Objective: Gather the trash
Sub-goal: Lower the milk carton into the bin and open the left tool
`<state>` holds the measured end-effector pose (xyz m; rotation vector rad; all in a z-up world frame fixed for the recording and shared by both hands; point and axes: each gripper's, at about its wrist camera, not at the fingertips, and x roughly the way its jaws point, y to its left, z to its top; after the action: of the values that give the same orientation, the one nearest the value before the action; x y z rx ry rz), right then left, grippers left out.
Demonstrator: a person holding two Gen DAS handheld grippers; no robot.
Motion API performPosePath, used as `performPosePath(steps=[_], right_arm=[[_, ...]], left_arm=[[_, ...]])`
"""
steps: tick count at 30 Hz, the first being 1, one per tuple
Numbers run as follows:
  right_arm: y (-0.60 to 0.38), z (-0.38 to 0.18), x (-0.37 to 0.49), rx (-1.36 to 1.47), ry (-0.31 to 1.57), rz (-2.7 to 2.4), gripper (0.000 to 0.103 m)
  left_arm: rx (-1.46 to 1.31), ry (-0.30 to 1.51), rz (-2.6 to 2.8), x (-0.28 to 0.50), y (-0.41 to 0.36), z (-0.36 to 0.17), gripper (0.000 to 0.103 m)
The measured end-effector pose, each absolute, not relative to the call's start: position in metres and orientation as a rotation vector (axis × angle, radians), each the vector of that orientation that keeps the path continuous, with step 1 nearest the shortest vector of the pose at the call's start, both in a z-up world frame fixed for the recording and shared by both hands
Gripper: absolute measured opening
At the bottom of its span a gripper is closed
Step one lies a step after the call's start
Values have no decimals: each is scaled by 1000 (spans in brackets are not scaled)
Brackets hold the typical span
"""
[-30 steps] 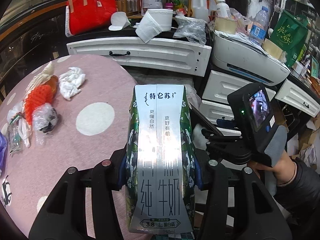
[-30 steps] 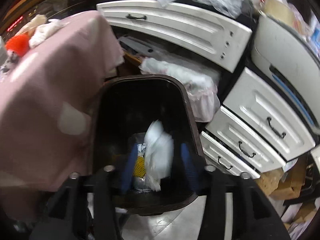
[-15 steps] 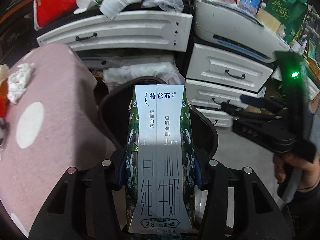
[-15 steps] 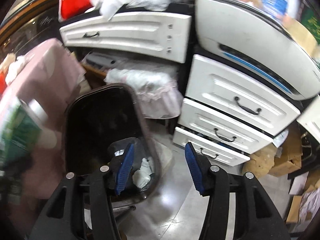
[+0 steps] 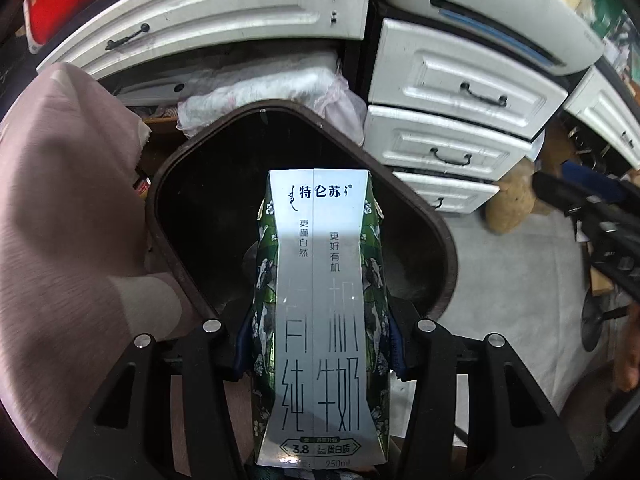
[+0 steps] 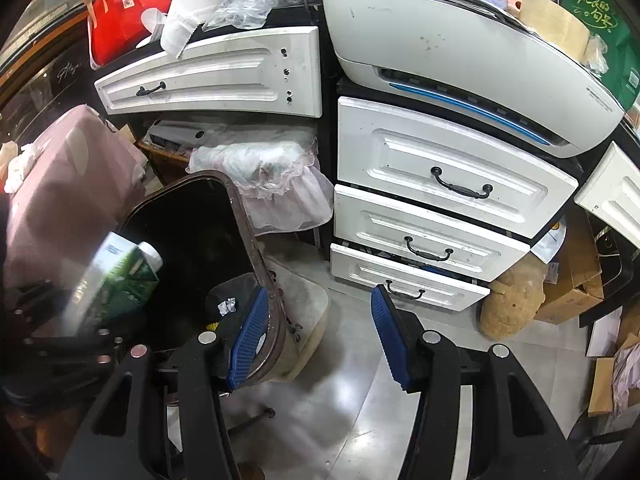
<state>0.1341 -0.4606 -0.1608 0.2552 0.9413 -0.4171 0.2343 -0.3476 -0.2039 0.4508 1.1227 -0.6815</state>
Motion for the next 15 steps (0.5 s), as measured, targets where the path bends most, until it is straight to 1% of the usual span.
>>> performPosePath(steps=[4,5,6,7,8,13,15], right_arm=[[-465,-161,131,266,943,-424,53],[-465,-161,130,268,943,-425,53],[-465,-161,130,269,942,-425,53],[-465,-161,129,269,942,-425,53],[-465,-161,129,268,943,-426,53],[-465,-159,128,269,937,-430,53],[-465,-155,127,271,924,-433,55]], left_arm=[[458,1150,-687,239,-351,-216,52],[460,1153,-691,240,-352,-218,56],[466,1152,-691,240,-354,-219,68],[478,1145,-689,241,-355,-221,75],[490,1132,-685,240,-356,-221,85],[537,1107,-682,235,-358,-221,86],[523,1097,-681,232,-355,-215,86]])
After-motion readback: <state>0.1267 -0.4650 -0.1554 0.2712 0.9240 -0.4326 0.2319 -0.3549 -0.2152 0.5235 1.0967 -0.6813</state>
